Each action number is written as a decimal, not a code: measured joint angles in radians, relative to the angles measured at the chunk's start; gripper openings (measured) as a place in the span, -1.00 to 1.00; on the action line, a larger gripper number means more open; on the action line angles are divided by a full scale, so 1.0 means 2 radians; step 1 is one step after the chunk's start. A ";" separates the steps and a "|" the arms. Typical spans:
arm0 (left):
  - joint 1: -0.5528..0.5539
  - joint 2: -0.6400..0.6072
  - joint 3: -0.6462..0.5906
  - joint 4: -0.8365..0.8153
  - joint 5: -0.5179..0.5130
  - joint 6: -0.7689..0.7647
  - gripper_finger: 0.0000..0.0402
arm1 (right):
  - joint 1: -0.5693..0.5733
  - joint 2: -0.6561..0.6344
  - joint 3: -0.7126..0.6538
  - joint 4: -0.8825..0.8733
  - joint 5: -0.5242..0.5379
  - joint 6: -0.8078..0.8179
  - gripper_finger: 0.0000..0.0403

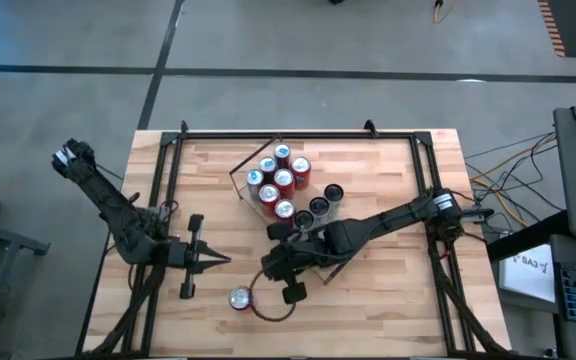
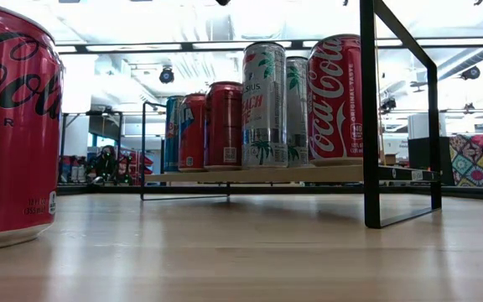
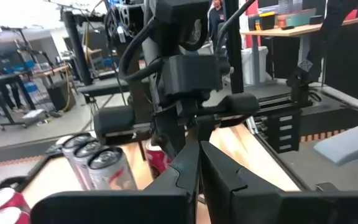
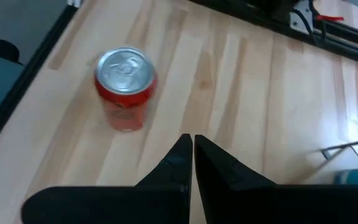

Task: Place canned beverage on shelf
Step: Put the red soda can on the shelf aligned with the red soda can on the shelf

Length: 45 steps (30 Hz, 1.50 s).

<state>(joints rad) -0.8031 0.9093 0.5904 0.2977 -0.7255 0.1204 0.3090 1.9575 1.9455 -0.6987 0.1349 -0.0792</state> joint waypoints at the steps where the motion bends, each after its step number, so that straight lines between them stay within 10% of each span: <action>1: -0.001 0.005 0.001 0.000 0.000 -0.005 -1.00 | 0.004 -0.006 -0.010 0.008 0.000 0.000 -0.96; 15: -0.006 0.091 0.054 -0.033 0.001 -0.030 -1.00 | 0.037 -0.064 -0.176 0.234 0.012 -0.009 -0.96; 27: -0.025 0.126 0.095 -0.102 -0.001 -0.084 -1.00 | 0.039 -0.036 -0.178 0.293 0.010 0.014 -0.95; 38: -0.059 0.127 0.107 -0.123 -0.140 -0.082 -1.00 | 0.044 -0.036 -0.177 0.293 0.010 0.030 -0.95; 45: -0.058 0.128 0.104 -0.125 -0.144 -0.078 -1.00 | 0.046 -0.036 -0.177 0.312 0.008 0.030 -0.63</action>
<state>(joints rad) -0.9199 1.1645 0.7979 0.0473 -1.0143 -0.0355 0.4015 1.8847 1.5921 -0.0750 0.1505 -0.0189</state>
